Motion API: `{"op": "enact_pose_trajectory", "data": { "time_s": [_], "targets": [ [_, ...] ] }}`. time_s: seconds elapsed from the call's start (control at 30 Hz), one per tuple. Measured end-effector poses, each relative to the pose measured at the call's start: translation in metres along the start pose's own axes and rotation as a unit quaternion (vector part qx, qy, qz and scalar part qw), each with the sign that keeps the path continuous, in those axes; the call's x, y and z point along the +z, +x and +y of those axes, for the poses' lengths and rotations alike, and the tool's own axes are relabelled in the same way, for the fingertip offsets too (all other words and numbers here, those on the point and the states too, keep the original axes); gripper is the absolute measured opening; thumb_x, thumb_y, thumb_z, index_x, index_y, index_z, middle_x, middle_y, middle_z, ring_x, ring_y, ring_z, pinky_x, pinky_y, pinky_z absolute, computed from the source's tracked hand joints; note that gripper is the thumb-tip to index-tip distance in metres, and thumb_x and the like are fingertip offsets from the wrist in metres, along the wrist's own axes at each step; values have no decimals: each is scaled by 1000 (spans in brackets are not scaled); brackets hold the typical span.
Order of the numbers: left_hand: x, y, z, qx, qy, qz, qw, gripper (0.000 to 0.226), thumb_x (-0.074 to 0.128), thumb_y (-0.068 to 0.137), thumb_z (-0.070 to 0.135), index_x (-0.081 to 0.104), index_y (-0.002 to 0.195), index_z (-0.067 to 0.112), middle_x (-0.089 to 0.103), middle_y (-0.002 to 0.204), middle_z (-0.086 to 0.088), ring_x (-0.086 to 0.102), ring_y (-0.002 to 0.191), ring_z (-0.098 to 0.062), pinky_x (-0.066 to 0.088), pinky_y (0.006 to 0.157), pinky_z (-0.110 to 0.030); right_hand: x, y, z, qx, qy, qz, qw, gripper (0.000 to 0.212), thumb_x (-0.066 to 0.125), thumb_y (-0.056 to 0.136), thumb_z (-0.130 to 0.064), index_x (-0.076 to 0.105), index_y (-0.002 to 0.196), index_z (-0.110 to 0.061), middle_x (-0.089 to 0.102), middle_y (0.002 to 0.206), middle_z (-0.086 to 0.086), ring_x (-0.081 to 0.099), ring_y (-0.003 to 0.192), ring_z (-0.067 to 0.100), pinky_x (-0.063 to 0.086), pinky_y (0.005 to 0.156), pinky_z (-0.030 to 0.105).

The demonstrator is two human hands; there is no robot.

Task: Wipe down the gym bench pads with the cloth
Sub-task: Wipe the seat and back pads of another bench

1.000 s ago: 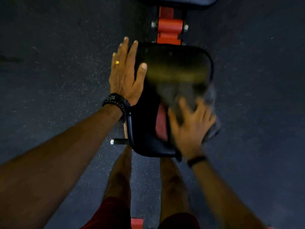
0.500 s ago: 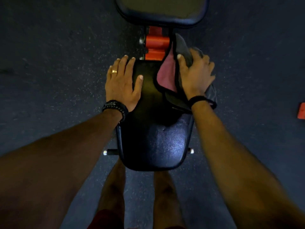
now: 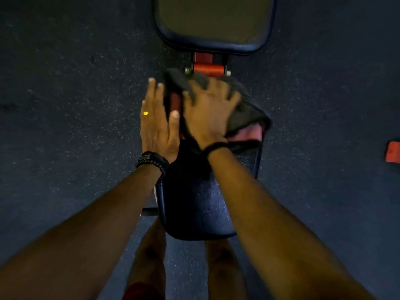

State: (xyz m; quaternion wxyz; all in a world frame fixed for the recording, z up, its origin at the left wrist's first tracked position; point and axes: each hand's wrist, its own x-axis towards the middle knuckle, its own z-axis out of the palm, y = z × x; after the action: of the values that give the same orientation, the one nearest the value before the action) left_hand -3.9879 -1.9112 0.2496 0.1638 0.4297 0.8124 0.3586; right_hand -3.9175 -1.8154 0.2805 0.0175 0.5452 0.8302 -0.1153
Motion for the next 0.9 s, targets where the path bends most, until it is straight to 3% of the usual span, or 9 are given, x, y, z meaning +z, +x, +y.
{"op": "enact_pose_trajectory", "data": {
  "time_s": [0.13, 0.17, 0.23, 0.3, 0.37, 0.43, 0.6, 0.77, 0.9],
  "targets": [
    [-20, -21, -28, -104, -80, 186, 974, 62, 30, 105, 42, 34, 145, -6, 32, 152, -26, 34, 142, -35, 31, 117, -41, 10, -17, -56, -211, -36, -67, 975, 43, 44, 92, -55, 59, 129, -39, 51, 139, 3, 40, 129, 25, 26, 100, 49],
    [-30, -32, -35, -123, -72, 183, 973, 60, 31, 105, 40, 34, 145, -6, 34, 152, -25, 35, 141, -32, 29, 117, -36, 10, -28, -53, -263, -34, -68, 962, 44, 47, 89, -58, 61, 126, -38, 51, 141, 4, 41, 129, 25, 26, 98, 48],
    [-50, -50, -48, -122, -44, 129, 983, 59, 32, 105, 38, 33, 147, -3, 36, 152, -21, 36, 141, -28, 28, 118, -43, 6, -38, -24, -320, 8, -41, 947, 44, 55, 83, -59, 66, 120, -37, 54, 139, 7, 47, 124, 28, 30, 92, 46],
    [-64, -53, -53, -127, -19, 68, 989, 58, 32, 104, 39, 33, 148, 1, 37, 153, -16, 36, 141, -27, 28, 115, -54, -1, -31, 20, -244, 25, -13, 969, 45, 58, 81, -59, 65, 119, -37, 56, 133, 7, 49, 119, 28, 32, 89, 45],
    [-70, -50, -46, -134, -4, 33, 990, 59, 32, 102, 40, 34, 148, 4, 38, 153, -14, 36, 141, -27, 28, 114, -56, -11, -35, 55, -33, 7, 10, 999, 46, 53, 84, -59, 60, 124, -37, 53, 132, 7, 47, 118, 31, 32, 89, 46],
    [-72, -49, -30, -116, 11, -3, 993, 57, 38, 100, 36, 36, 147, 5, 40, 152, -15, 38, 139, -30, 30, 114, -55, -15, -60, 64, 65, 4, 36, 997, 46, 53, 86, -57, 59, 125, -33, 51, 130, 12, 47, 115, 35, 34, 87, 48],
    [-82, -67, 21, -52, 95, -127, 986, 43, 57, 93, 21, 54, 134, 7, 46, 146, -15, 43, 133, -33, 33, 111, -47, -24, -147, 104, -188, 1, -77, 979, 45, 64, 83, -43, 52, 125, -34, 51, 123, 16, 50, 105, 38, 49, 78, 54],
    [-119, -99, 72, -56, 154, -253, 954, 42, 62, 91, 18, 57, 131, 8, 47, 144, -12, 47, 129, -35, 38, 108, -49, -72, -165, 95, -14, 38, -214, 976, 50, 62, 91, -30, 46, 138, -30, 37, 136, 14, 39, 124, 40, 48, 94, 54],
    [-153, -111, 111, -117, 120, -307, 937, 46, 59, 94, 22, 49, 138, 12, 46, 141, -9, 50, 125, -32, 44, 100, -46, -115, -173, 68, -18, 113, -282, 953, 43, 62, 92, -31, 55, 134, -29, 45, 130, 14, 46, 122, 38, 48, 94, 46]
  ]
}}
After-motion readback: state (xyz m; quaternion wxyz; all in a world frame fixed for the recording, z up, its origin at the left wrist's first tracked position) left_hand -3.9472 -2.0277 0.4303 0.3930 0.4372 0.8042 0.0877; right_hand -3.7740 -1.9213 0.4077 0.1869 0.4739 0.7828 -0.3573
